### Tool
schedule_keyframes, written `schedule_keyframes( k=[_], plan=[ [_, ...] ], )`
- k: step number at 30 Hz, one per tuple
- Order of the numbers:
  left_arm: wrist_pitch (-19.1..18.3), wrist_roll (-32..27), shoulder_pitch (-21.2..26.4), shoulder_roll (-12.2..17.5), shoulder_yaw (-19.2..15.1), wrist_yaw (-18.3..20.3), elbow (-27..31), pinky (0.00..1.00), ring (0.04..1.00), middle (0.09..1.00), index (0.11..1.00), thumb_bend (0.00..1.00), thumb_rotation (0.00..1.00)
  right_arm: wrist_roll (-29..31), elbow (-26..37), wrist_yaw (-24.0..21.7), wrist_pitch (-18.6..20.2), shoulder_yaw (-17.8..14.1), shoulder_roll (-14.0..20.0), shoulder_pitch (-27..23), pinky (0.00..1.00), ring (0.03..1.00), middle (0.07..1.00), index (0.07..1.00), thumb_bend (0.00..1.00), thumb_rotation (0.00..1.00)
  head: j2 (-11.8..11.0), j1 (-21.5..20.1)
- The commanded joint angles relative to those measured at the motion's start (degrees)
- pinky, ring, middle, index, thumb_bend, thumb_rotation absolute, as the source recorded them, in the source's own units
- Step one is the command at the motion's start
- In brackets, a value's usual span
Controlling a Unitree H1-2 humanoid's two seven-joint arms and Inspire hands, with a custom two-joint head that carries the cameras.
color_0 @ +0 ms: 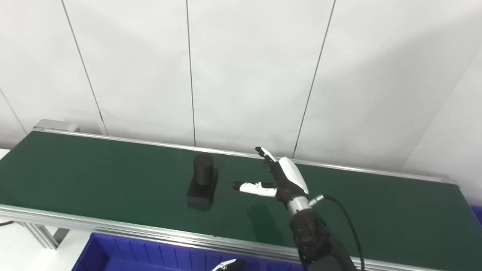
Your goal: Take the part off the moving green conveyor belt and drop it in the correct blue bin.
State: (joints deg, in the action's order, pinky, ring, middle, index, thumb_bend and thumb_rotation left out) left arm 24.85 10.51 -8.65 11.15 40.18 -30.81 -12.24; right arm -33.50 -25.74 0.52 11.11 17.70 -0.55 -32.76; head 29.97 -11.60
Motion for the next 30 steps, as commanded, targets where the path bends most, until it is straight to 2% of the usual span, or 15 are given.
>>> schedule_keyframes(
  k=[1, 4, 8, 16, 23, 30],
  plan=[
    [2.1, 0.7, 0.6, 0.4, 0.4, -1.2, 2.1, 0.73, 0.788, 0.781, 0.767, 0.91, 1.0, -0.6, -0.5, 1.9, -1.9, 0.7, -0.9, -3.9, 0.82, 0.891, 0.938, 0.951, 0.96, 0.62, 0.2, 0.0],
    [2.1, 1.2, 0.2, 0.4, 0.6, -1.8, 2.7, 0.73, 0.786, 0.777, 0.762, 0.92, 1.0, -0.5, -3.1, 2.3, -1.1, 1.4, -1.4, -5.4, 0.83, 0.905, 0.944, 0.956, 0.97, 0.62, 0.5, 0.0],
    [2.1, 2.4, 0.0, 0.5, 0.9, -3.3, 3.2, 0.71, 0.773, 0.763, 0.747, 0.91, 1.0, -0.2, -7.7, 3.7, -2.2, 2.3, -2.1, -7.7, 0.83, 0.911, 0.948, 0.956, 0.99, 0.62, 0.9, 0.2],
    [2.1, 2.2, -0.4, 0.7, 1.3, -2.6, 4.8, 0.7, 0.762, 0.759, 0.744, 0.92, 1.0, 0.8, -14.9, 4.8, -3.8, 3.4, -3.4, -11.9, 0.91, 0.935, 0.948, 0.958, 1.0, 0.6, 1.9, 0.0],
    [2.1, 3.0, -1.5, 1.0, 1.3, -2.2, 6.4, 0.71, 0.763, 0.761, 0.752, 0.92, 1.0, 1.6, -23.9, 8.2, -6.9, 4.0, -5.4, -15.5, 0.88, 0.922, 0.939, 0.948, 1.0, 0.55, 2.7, 0.2],
    [2.1, 4.3, -2.6, 1.0, 1.1, -1.8, 8.0, 0.71, 0.765, 0.762, 0.754, 0.92, 1.0, 3.0, -30.4, 10.3, -10.1, 4.0, -6.6, -17.9, 0.84, 0.895, 0.928, 0.937, 1.0, 0.49, 3.6, 0.5]
  ],
)
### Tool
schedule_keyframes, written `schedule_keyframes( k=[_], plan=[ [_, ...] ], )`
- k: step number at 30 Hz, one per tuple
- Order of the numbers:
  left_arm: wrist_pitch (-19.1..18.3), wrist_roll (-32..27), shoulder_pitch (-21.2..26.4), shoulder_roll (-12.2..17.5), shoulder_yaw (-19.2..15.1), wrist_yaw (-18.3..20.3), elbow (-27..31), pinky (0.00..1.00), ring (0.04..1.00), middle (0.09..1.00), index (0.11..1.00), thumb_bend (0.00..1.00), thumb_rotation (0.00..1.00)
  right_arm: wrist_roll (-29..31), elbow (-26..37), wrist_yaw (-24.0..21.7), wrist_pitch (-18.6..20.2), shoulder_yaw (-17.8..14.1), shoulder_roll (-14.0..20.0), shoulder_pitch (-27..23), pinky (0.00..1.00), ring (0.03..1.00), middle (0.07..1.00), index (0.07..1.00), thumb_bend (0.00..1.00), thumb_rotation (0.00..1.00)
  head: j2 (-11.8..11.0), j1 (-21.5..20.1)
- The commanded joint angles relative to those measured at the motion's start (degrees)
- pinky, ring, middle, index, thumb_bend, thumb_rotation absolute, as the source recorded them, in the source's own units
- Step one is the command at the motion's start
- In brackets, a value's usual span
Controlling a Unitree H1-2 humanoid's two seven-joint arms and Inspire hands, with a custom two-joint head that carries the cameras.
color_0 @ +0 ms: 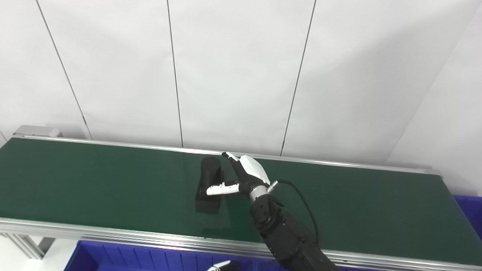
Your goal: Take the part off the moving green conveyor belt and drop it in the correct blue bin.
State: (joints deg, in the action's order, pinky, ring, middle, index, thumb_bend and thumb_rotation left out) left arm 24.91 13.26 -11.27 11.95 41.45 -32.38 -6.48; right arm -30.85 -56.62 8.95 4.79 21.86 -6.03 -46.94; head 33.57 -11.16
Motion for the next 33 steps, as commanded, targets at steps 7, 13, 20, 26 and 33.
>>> schedule_keyframes(
  k=[7, 13, 20, 26, 33],
  plan=[
    [2.0, 2.3, -0.6, -0.3, 0.3, -0.9, 3.2, 0.69, 0.747, 0.748, 0.736, 0.9, 1.0, 1.7, -5.7, 4.4, -7.6, -0.1, -2.3, -4.8, 0.81, 0.877, 0.914, 0.912, 0.98, 0.37, 0.7, 0.6],
    [2.0, 2.8, -1.3, -0.4, 0.1, 0.3, 4.3, 0.68, 0.745, 0.749, 0.738, 0.9, 1.0, 4.9, -9.6, 8.8, -12.4, -2.6, -3.7, -4.3, 0.69, 0.798, 0.849, 0.841, 0.85, 0.18, 1.3, 0.7],
    [2.0, 2.9, -2.3, -0.7, -1.0, 2.0, 5.4, 0.66, 0.737, 0.751, 0.741, 0.89, 1.0, 8.4, -13.8, 15.2, -16.5, -6.2, -5.2, -4.2, 0.54, 0.438, 0.517, 0.556, 0.52, 0.0, 1.6, 0.7],
    [2.0, 2.6, -2.6, -1.8, -1.9, 2.3, 5.5, 0.66, 0.736, 0.744, 0.737, 0.91, 1.0, 9.6, -14.6, 18.3, -15.0, -7.3, -5.4, -4.2, 0.35, 0.413, 0.519, 0.502, 0.51, 0.0, 1.9, 0.2],
    [2.0, 1.7, -2.3, -1.9, -2.7, 3.2, 5.3, 0.67, 0.744, 0.747, 0.739, 0.91, 1.0, 10.2, -14.8, 21.6, -15.6, -7.7, -5.2, -3.7, 0.33, 0.387, 0.477, 0.53, 0.51, 0.0, 2.2, -0.1]
  ],
)
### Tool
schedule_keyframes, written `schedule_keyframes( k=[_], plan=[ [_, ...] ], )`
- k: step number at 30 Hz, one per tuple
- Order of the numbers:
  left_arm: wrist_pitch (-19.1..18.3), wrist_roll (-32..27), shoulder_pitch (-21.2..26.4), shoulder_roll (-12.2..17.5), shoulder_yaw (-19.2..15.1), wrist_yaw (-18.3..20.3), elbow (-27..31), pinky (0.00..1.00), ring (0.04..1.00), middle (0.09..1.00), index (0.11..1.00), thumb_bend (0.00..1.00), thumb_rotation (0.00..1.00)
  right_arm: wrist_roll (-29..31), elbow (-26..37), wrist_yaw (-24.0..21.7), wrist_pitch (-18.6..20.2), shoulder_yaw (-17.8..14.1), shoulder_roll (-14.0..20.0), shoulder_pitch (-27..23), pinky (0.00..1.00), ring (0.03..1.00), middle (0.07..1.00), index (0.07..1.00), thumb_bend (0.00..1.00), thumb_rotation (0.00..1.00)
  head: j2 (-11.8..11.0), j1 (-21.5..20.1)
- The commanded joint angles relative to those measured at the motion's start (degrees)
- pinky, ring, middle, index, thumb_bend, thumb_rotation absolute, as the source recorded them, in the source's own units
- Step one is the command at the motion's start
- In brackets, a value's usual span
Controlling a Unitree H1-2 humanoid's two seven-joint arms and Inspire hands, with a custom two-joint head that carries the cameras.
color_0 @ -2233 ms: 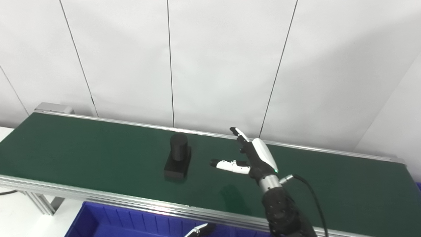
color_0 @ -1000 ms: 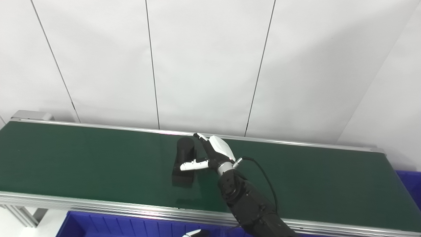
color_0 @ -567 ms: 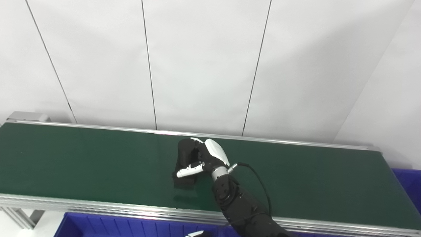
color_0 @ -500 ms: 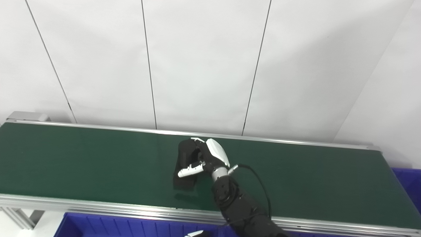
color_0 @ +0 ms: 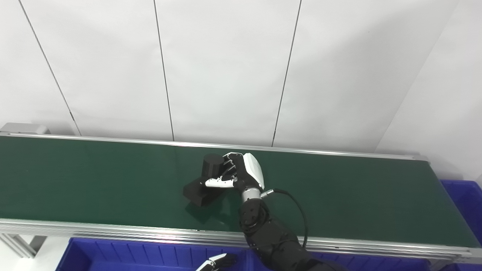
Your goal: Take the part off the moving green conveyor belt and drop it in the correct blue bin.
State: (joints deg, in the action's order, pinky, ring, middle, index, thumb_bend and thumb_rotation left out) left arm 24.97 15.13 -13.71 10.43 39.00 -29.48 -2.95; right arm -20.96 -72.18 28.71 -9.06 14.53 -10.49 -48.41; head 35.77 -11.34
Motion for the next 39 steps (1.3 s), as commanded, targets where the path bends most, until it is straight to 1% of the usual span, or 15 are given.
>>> schedule_keyframes(
  k=[1, 4, 6, 8, 11, 12, 15, 16, 18, 25, 28, 30, 31, 34, 39],
  plan=[
    [1.9, -0.2, 0.4, -0.3, -0.4, 0.4, 1.7, 0.67, 0.745, 0.747, 0.739, 0.91, 1.0, 0.4, 0.8, 2.5, -2.4, -0.5, -0.7, -2.0, 0.34, 0.388, 0.481, 0.53, 0.51, 0.0, 0.0, -0.2],
    [1.9, -0.7, 0.6, -0.7, -1.3, 0.4, 1.1, 0.67, 0.741, 0.743, 0.734, 0.9, 1.0, 0.8, 1.9, 4.3, -3.9, -1.0, -0.5, -1.0, 0.3, 0.372, 0.454, 0.537, 0.51, 0.0, 0.1, -0.7],
    [1.9, -1.0, 0.9, -1.0, -1.6, 0.3, 0.6, 0.68, 0.745, 0.743, 0.729, 0.92, 1.0, 1.0, 3.9, 5.0, -5.3, -1.4, -0.3, 0.3, 0.31, 0.375, 0.466, 0.536, 0.51, 0.0, 0.2, -1.3],
    [1.9, -1.1, 1.6, -1.0, -1.7, -0.4, 0.1, 0.7, 0.749, 0.746, 0.724, 0.93, 1.0, 0.9, 6.1, 5.6, -7.2, -1.2, 0.1, 1.7, 0.25, 0.393, 0.493, 0.5, 0.51, 0.0, 0.5, -1.9],
    [2.0, -1.5, 2.6, -0.7, -1.4, -0.8, -0.7, 0.71, 0.751, 0.752, 0.731, 0.91, 1.0, 0.3, 10.4, 6.0, -8.1, -1.0, 0.8, 4.2, 0.22, 0.392, 0.502, 0.489, 0.51, 0.0, 0.7, -2.2],
    [2.0, -2.0, 2.8, -0.4, -1.5, -0.3, -0.8, 0.71, 0.752, 0.753, 0.732, 0.91, 1.0, -0.1, 13.9, 5.8, -7.9, -0.9, 1.3, 6.0, 0.22, 0.391, 0.503, 0.488, 0.51, 0.0, 0.9, -2.5],
    [2.0, -4.5, 3.0, 0.0, -1.8, 1.5, -0.7, 0.73, 0.769, 0.767, 0.756, 0.91, 1.0, -1.0, 23.7, 5.1, -7.7, -1.0, 2.7, 11.1, 0.32, 0.4, 0.531, 0.498, 0.51, 0.0, 1.2, -2.9],
    [2.0, -5.2, 3.1, -0.1, -2.0, 1.7, -0.7, 0.73, 0.768, 0.765, 0.753, 0.9, 1.0, -1.1, 27.3, 4.6, -7.5, -1.2, 3.2, 13.1, 0.39, 0.424, 0.545, 0.481, 0.51, 0.0, 1.3, -3.0],
    [2.0, -6.1, 3.2, -0.2, -2.5, 2.3, -0.8, 0.73, 0.766, 0.765, 0.751, 0.9, 1.0, -1.1, 32.0, 3.7, -7.3, -1.5, 3.8, 15.6, 0.41, 0.432, 0.548, 0.477, 0.51, 0.0, 1.7, -3.2],
    [2.0, -5.8, 3.8, 0.2, -3.5, 2.5, -1.4, 0.71, 0.749, 0.759, 0.752, 0.84, 1.0, -2.2, 54.4, -1.1, -2.5, -3.1, 7.0, 27.9, 0.42, 0.428, 0.543, 0.468, 0.51, 0.0, 2.9, -3.3],
    [2.0, -6.0, 3.9, 0.1, -3.9, 2.5, -1.4, 0.7, 0.749, 0.754, 0.751, 0.85, 1.0, -3.7, 61.9, -3.3, 0.2, -3.9, 8.4, 32.5, 0.35, 0.447, 0.539, 0.458, 0.51, 0.0, 4.1, -3.3],
    [2.0, -6.1, 4.0, 0.0, -4.2, 2.4, -1.3, 0.71, 0.751, 0.757, 0.755, 0.83, 1.0, -3.9, 66.5, -5.0, 1.4, -4.6, 9.6, 35.7, 0.34, 0.454, 0.537, 0.456, 0.51, 0.0, 4.9, -3.4],
    [2.0, -6.2, 4.0, 0.0, -4.3, 2.5, -1.2, 0.71, 0.755, 0.76, 0.757, 0.83, 1.0, -3.8, 68.2, -5.9, 1.7, -4.9, 10.0, 36.9, 0.4, 0.447, 0.536, 0.457, 0.51, 0.0, 5.1, -3.4],
    [2.0, -7.0, 3.9, -0.3, -5.2, 4.0, -0.8, 0.72, 0.759, 0.763, 0.762, 0.84, 1.0, -3.9, 73.9, -9.2, 3.6, -5.8, 12.1, 41.0, 0.43, 0.446, 0.535, 0.46, 0.51, 0.0, 6.6, -3.1],
    [2.0, -6.9, 3.5, -1.3, -7.2, 6.6, -0.1, 0.74, 0.784, 0.774, 0.772, 0.88, 1.0, -3.3, 82.6, -17.0, 10.0, -7.0, 15.9, 46.8, 0.26, 0.448, 0.522, 0.47, 0.51, 0.0, 8.6, -2.2]
  ],
)
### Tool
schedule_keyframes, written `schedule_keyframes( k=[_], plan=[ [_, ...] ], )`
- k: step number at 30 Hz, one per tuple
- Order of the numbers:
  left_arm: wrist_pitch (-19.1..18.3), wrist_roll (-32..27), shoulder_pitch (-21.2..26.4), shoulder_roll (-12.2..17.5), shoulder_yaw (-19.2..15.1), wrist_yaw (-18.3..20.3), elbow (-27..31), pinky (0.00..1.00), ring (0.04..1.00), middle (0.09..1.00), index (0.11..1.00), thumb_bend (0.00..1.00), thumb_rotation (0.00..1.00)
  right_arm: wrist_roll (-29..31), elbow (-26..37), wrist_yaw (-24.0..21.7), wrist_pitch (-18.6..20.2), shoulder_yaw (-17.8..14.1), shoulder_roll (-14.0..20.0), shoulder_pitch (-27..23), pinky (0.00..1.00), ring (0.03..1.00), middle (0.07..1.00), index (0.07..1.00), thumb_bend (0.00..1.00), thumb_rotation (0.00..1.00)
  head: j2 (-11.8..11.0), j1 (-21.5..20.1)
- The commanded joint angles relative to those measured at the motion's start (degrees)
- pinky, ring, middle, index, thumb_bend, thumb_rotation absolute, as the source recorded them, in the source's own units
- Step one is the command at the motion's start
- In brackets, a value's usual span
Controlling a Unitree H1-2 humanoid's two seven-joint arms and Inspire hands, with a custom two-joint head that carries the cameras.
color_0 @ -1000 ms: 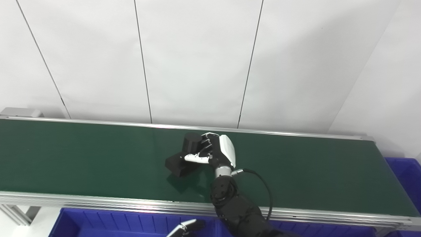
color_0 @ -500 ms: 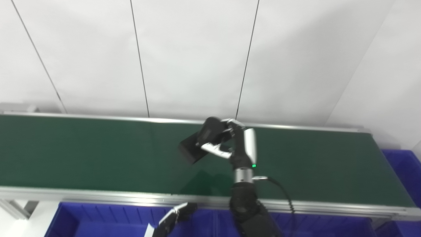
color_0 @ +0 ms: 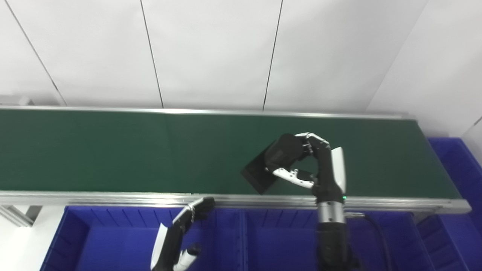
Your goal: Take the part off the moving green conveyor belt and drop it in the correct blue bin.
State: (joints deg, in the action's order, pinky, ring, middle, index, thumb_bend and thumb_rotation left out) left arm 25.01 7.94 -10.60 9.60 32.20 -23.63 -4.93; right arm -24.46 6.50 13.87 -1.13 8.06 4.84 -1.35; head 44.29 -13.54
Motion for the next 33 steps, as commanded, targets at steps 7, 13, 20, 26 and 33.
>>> schedule_keyframes(
  k=[7, 13, 20, 26, 33],
  plan=[
    [1.9, 1.6, -0.5, -1.9, -3.1, 4.0, 2.7, 0.79, 0.815, 0.795, 0.802, 0.83, 1.0, -2.4, 11.1, -10.1, 9.3, -0.6, 4.5, 5.7, 0.34, 0.434, 0.528, 0.474, 0.51, 0.0, 1.4, 0.7],
    [1.9, 2.3, -1.3, -3.3, -5.1, 6.0, 3.4, 0.79, 0.82, 0.803, 0.81, 0.81, 1.0, -6.0, 12.8, -16.4, 16.1, 0.6, 6.5, 7.6, 0.17, 0.413, 0.458, 0.499, 0.51, 0.0, 2.1, 1.0],
    [1.9, 2.8, -1.6, -4.0, -6.5, 7.1, 3.7, 0.77, 0.811, 0.797, 0.805, 0.78, 1.0, -11.2, 10.2, -21.2, 19.5, 3.9, 8.9, 6.8, 0.13, 0.211, 0.473, 0.487, 0.52, 0.0, 2.2, 0.7],
    [1.9, 2.7, -1.7, -4.1, -7.2, 7.8, 3.9, 0.78, 0.81, 0.796, 0.802, 0.78, 1.0, -19.3, 4.6, -22.4, 20.0, 8.8, 9.8, 4.4, 0.28, 0.364, 0.464, 0.526, 0.51, 0.0, 2.1, 0.5],
    [1.9, 2.4, -2.3, -4.6, -8.5, 9.1, 4.2, 0.78, 0.807, 0.794, 0.795, 0.77, 1.0, -26.0, -2.2, -24.5, 19.3, 14.5, 10.9, 1.9, 0.33, 0.369, 0.473, 0.559, 0.51, 0.0, 2.2, 0.0]
  ],
)
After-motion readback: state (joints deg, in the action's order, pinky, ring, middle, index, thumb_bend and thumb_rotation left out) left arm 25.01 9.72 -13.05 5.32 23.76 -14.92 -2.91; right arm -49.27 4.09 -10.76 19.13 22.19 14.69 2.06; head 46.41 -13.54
